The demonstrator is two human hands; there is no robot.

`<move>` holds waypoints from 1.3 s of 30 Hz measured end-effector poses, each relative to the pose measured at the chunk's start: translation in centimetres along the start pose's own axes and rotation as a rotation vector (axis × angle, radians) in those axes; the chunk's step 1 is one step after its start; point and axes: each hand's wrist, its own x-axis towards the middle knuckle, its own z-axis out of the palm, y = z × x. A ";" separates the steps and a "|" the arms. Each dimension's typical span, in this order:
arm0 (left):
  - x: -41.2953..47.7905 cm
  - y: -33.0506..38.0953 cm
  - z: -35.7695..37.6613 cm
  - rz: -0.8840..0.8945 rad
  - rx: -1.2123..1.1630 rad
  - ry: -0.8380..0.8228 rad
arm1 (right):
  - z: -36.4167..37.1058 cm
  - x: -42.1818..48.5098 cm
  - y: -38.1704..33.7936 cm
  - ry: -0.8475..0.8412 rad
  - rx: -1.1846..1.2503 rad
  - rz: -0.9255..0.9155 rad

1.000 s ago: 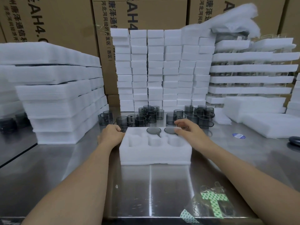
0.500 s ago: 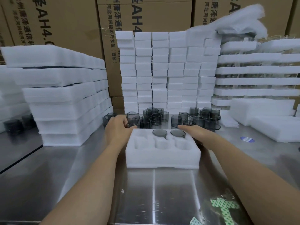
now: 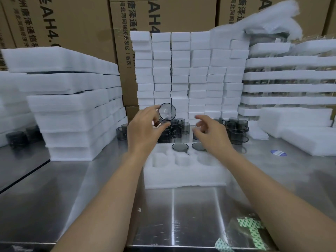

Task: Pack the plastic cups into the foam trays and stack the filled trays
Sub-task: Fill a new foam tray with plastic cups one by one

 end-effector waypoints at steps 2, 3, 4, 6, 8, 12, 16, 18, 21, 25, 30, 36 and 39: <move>0.3 0.9 0.0 0.095 -0.053 0.087 | 0.4 -0.8 -1.0 -0.080 -0.079 -0.184; 0.4 1.2 0.1 0.121 -0.080 0.125 | 0.4 -1.1 -1.4 -0.130 -0.116 -0.249; 0.5 1.4 0.2 0.124 -0.116 0.155 | 0.4 -1.3 -1.6 -0.167 -0.141 -0.289; 0.5 1.6 0.4 0.093 -0.214 0.190 | 0.3 -1.4 -1.7 -0.190 -0.175 -0.328; 0.4 1.7 0.4 0.067 -0.289 0.206 | 0.2 -1.5 -1.7 -0.181 -0.177 -0.352; 0.6 2.4 0.3 0.035 -0.354 0.219 | 0.3 -1.6 -1.9 -0.146 -0.153 -0.374; 0.6 3.4 0.2 0.001 -0.380 0.238 | 0.4 -1.5 -1.8 -0.133 -0.171 -0.384; 0.7 3.5 0.2 -0.013 -0.421 0.242 | 0.4 -1.5 -1.7 -0.131 -0.180 -0.389; 0.7 3.5 0.3 -0.026 -0.454 0.240 | 0.4 -1.5 -1.6 -0.127 -0.187 -0.393; 0.8 3.8 0.1 -0.058 -0.471 0.242 | 0.5 -1.3 -1.4 -0.122 -0.208 -0.414; 1.0 5.4 -0.5 -0.261 -0.647 0.194 | 0.5 -1.2 -1.3 -0.085 -0.197 -0.438; 1.8 5.8 -0.9 -0.775 -1.077 -0.077 | 0.3 -1.3 -2.0 0.014 -0.152 -0.474; 1.8 5.6 -0.8 -0.917 -1.242 -0.216 | 0.6 -1.6 -2.3 0.010 -0.088 -0.451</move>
